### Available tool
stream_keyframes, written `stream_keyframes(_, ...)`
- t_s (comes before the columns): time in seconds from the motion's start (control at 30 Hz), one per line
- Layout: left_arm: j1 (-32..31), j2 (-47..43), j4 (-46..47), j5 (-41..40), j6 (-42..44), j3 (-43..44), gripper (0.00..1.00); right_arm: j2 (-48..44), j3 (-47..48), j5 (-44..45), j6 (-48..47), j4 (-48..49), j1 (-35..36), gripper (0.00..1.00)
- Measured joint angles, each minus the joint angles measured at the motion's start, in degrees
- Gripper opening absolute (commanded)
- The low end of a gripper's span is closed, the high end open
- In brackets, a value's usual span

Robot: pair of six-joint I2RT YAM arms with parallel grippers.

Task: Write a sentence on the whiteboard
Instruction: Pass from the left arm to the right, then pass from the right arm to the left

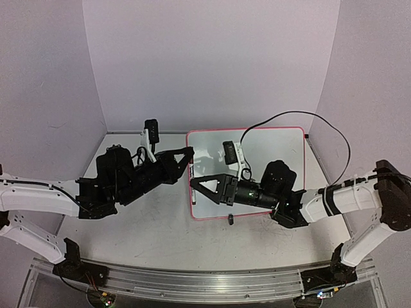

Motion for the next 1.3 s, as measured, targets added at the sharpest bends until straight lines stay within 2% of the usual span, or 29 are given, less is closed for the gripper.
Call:
stream_keyframes(0.1, 0.0, 0.1, 1.7, -0.4, -0.1, -0.3, 0.00, 1.9, 1.0, -0.5, 0.6, 1.2, 0.3, 0.47)
stream_keyframes(0.27, 0.0, 0.1, 3.9, -0.5, -1.0, -0.4, 0.02, 4.2, 1.5, -1.0, 1.8, 3.4, 0.5, 0.22)
stream_keyframes(0.3, 0.0, 0.1, 4.2, -0.5, -1.2, -0.5, 0.07, 4.3, 1.5, -0.9, 2.0, 3.6, 0.5, 0.18)
stream_keyframes(0.33, 0.0, 0.1, 4.4, -0.5, -1.4, -0.7, 0.18, 4.3, 1.4, -0.9, 2.1, 3.8, 0.6, 0.14)
stream_keyframes(0.43, 0.0, 0.1, 4.9, -0.3, -1.6, -1.5, 0.55, 4.2, 1.4, -0.4, 1.0, 4.1, 0.6, 0.08)
stream_keyframes(0.53, 0.1, -0.7, 4.6, 0.1, -2.1, -3.0, 0.70, 2.9, 1.0, 1.2, -1.3, 1.3, 0.6, 0.05)
stream_keyframes(0.6, 0.2, -1.9, 3.4, 0.3, -2.5, -3.9, 0.75, 1.4, 0.5, 2.9, -3.7, -1.7, 0.6, 0.02)
stream_keyframes(0.77, 1.0, -5.5, -5.0, 1.6, -2.6, -3.4, 0.81, -4.9, 0.0, 9.5, -12.1, -13.9, 0.6, 0.00)
stream_keyframes(0.97, 3.5, -6.2, -22.9, 9.8, -0.5, 5.0, 0.86, -8.4, 2.2, 14.6, -26.2, -32.1, 0.6, 0.00)
stream_keyframes(1.03, 3.8, -6.2, -27.2, 13.2, 0.6, 7.8, 0.85, -8.5, 3.1, 15.1, -30.0, -37.1, 0.6, 0.00)
stream_keyframes(1.2, 4.2, -4.4, -35.6, 18.4, 1.8, 12.9, 0.74, -8.9, 4.4, 14.1, -36.5, -45.1, 0.6, 0.00)
stream_keyframes(1.3, 6.4, -2.8, -38.6, 21.7, 1.4, 13.5, 0.74, -8.9, 5.6, 12.7, -38.7, -47.7, 0.6, 0.00)
